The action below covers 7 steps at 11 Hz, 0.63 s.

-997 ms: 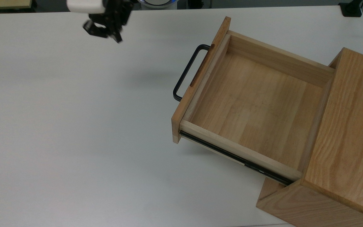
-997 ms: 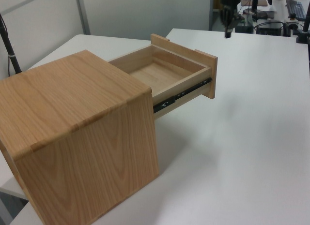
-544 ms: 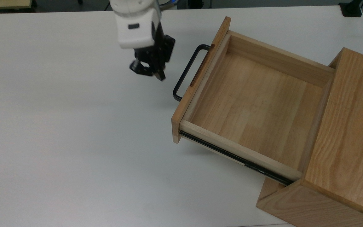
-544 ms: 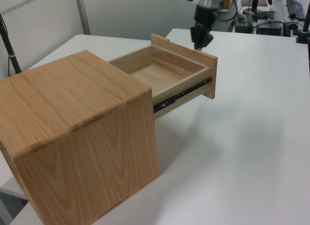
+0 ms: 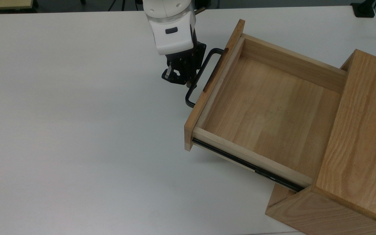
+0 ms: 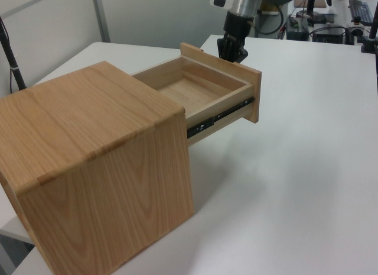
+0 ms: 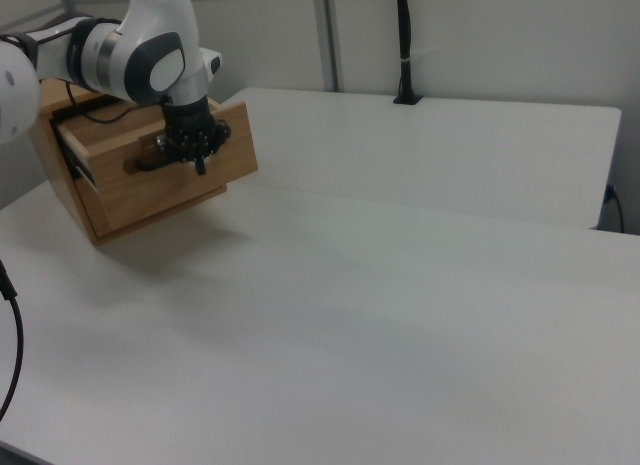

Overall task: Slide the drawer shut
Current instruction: 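Move the gripper down to the black handle of the wooden drawer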

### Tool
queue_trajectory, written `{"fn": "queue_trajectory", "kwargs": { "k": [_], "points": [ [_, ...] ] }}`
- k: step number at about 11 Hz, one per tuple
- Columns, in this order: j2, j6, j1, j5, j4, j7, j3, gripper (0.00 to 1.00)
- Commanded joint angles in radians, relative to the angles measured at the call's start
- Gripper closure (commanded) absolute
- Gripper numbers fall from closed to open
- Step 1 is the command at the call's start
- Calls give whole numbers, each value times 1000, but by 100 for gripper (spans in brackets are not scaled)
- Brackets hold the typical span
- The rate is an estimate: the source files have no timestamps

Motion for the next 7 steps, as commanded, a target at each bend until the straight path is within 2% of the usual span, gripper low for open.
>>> {"fn": "queue_trajectory", "kwargs": {
  "k": [1,3,5,7],
  "points": [
    [4,-33,5,12,43,-16,23,100],
    [6,-30,15,5,48,-6,52,100],
    [9,-27,37,-2,65,-6,52,100],
    [53,-24,70,-10,121,-2,52,100]
  ]
}}
